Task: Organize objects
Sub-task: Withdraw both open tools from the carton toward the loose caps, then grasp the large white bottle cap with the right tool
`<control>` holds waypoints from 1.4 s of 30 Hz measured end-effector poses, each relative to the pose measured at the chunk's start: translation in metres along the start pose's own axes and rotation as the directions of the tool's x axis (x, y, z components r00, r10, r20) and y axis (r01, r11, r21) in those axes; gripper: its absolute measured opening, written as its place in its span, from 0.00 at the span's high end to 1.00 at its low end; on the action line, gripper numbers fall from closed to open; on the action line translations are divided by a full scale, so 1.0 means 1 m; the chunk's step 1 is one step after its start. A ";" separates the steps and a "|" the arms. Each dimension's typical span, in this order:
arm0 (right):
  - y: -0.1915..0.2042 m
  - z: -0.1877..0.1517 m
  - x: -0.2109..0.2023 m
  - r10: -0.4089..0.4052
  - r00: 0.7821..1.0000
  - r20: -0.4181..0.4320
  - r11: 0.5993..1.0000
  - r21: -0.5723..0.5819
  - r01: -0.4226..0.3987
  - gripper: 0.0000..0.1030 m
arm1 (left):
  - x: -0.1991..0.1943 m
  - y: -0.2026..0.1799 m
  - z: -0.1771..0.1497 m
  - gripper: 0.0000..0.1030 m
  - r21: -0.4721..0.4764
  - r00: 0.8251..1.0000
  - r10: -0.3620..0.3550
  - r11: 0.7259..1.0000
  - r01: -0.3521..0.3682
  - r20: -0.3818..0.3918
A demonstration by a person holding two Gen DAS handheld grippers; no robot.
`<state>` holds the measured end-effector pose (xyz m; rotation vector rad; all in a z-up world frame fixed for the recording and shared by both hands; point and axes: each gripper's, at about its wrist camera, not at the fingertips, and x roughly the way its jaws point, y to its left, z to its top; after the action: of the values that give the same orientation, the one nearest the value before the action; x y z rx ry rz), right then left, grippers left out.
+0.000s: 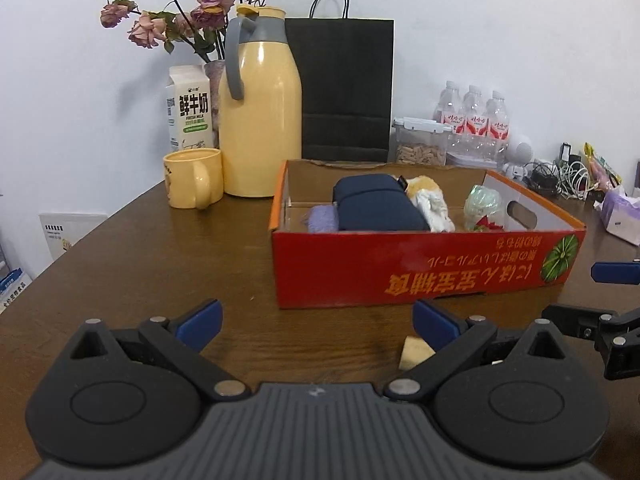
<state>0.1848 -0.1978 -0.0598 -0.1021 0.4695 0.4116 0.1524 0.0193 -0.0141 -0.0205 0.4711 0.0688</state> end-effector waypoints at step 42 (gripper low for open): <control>0.036 -0.012 0.027 0.056 0.976 -0.213 0.998 -0.005 -0.058 0.14 | -0.002 0.012 -0.008 0.00 -0.022 0.999 0.000 1.000 0.000 -0.033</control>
<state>0.1872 -0.1576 -0.0835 -0.1444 0.6823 0.4621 0.1457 0.0308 -0.0207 -0.0435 0.5030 0.0737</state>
